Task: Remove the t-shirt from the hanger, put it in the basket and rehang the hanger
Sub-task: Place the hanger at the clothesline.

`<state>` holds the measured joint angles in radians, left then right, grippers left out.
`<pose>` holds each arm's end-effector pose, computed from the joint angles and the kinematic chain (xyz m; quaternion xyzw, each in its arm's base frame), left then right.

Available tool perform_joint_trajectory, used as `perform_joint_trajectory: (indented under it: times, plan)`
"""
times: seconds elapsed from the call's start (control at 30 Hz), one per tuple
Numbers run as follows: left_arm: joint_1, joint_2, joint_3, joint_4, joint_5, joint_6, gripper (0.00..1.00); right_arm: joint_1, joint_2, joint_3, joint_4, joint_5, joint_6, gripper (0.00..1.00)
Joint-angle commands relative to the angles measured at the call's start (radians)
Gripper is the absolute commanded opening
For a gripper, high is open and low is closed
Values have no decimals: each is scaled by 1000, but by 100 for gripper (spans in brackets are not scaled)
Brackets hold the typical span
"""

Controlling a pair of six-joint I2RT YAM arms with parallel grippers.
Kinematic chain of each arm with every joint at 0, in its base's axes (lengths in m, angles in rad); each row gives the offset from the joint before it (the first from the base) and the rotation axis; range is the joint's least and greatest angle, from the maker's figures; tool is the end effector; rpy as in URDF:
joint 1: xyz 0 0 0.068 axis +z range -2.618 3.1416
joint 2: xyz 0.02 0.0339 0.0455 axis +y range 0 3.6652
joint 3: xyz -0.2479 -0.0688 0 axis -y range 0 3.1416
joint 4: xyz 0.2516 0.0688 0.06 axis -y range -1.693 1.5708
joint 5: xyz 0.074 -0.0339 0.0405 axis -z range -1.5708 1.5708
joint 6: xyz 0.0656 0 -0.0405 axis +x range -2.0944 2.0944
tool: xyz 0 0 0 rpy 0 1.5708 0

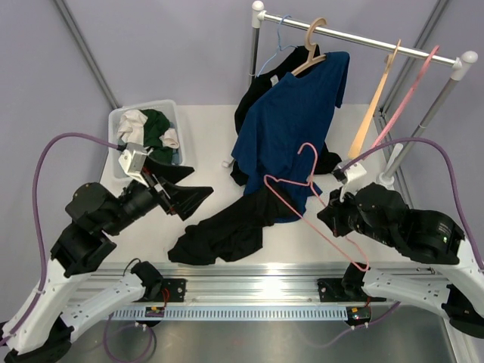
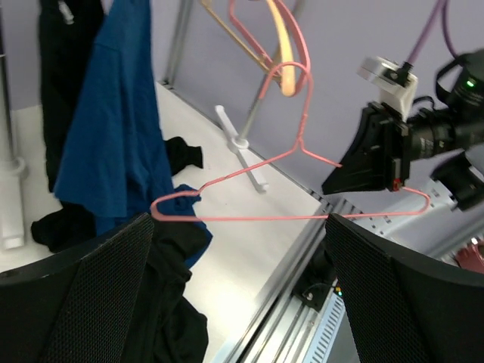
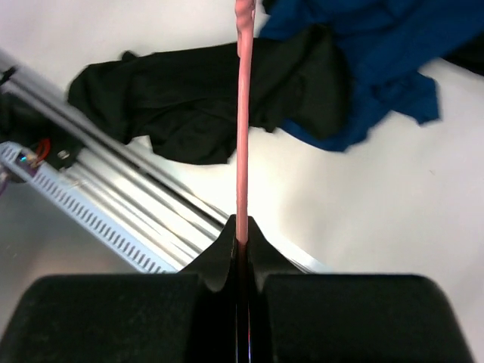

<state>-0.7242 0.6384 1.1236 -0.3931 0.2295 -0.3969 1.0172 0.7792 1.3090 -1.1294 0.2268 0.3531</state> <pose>0.1046 -0.1124 0.4443 0.1925 0.6466 -0.4556 0.5807 0.0884 0.1150 0.3888 -0.2365 0.8479 0.2160 0.4224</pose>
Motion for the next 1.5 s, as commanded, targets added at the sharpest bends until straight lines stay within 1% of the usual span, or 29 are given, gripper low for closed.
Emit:
perform_joint_trajectory:
  times: [0.0, 0.07, 0.13, 0.23, 0.4, 0.47, 0.6, 0.63, 0.73, 0.77, 0.8, 0.9, 0.93, 1.1, 1.2, 1.33, 1.47]
  plan:
    - [2, -17, -38, -9, -143, -55, 99, 0, -18, 53, -148, 256, 132, 0]
    - [2, -22, -50, -16, -150, -65, 99, 0, -8, 96, -179, 281, 165, 0]
    - [2, -13, -51, -39, -124, -57, 99, 0, 11, 127, -231, 310, 197, 0]
    - [2, 15, -41, -84, -116, -62, 99, 0, 29, 179, -262, 402, 218, 0]
    - [2, 10, -61, -85, -188, -140, 99, 0, 101, 266, -167, 531, 234, 0]
    - [2, 4, -65, -84, -222, -152, 99, 1, 179, 315, -155, 606, 244, 0]
    - [2, -11, -76, -95, -226, -140, 99, -2, 323, 401, -106, 667, 250, 0]
    - [0, -13, -71, -102, -252, -137, 99, 0, 345, 423, -101, 677, 250, 0]
    - [2, -9, -53, -128, -266, -128, 99, -8, 425, 513, -81, 732, 251, 0]
    - [2, -9, -51, -130, -266, -128, 99, -14, 437, 515, -61, 743, 247, 0]
    - [0, -14, -51, -131, -265, -128, 99, -20, 448, 518, -17, 732, 239, 0]
    - [2, -20, -51, -133, -262, -135, 99, -64, 492, 541, 40, 724, 244, 0]
    - [2, -20, -50, -133, -260, -135, 99, -65, 499, 541, 46, 724, 245, 0]
    - [2, -26, -44, -144, -254, -132, 99, -189, 538, 602, 30, 712, 267, 0]
    - [2, -37, -45, -148, -259, -128, 99, -232, 543, 613, 54, 704, 232, 0]
    - [2, -43, -53, -147, -265, -120, 99, -258, 549, 628, 95, 688, 193, 0]
    - [2, -46, -56, -153, -257, -117, 99, -315, 601, 677, 95, 666, 164, 0]
